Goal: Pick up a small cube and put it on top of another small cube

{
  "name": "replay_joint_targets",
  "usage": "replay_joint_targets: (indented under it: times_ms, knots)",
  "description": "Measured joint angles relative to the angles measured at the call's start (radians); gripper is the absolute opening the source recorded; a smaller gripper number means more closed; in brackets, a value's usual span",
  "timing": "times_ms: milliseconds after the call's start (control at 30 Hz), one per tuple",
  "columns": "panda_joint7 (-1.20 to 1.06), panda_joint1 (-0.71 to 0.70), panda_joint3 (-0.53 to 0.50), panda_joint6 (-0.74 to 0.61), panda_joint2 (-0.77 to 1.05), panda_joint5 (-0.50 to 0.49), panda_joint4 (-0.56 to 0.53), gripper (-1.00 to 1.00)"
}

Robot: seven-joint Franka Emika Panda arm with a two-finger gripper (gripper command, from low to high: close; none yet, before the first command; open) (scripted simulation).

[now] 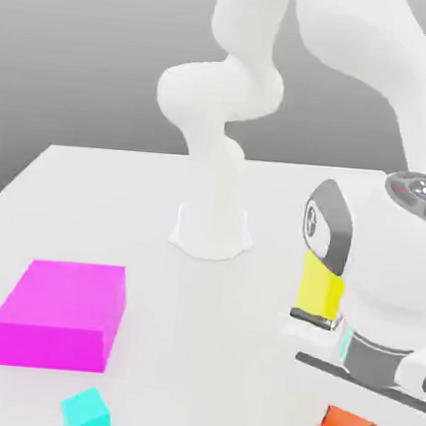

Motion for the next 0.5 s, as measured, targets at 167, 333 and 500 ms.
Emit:
replay_joint_targets:
  times_ms: [167,333,500]
  knots:
    - [-0.001,-0.113,-0.116,-0.002,-0.082,0.019,-0.086,-1.00]
    - [-0.044,-0.231,-0.188,0.052,-0.088,0.093,-0.144,-1.00]
    - [-0.102,-0.285,-0.136,0.120,-0.007,0.174,-0.139,1.00]
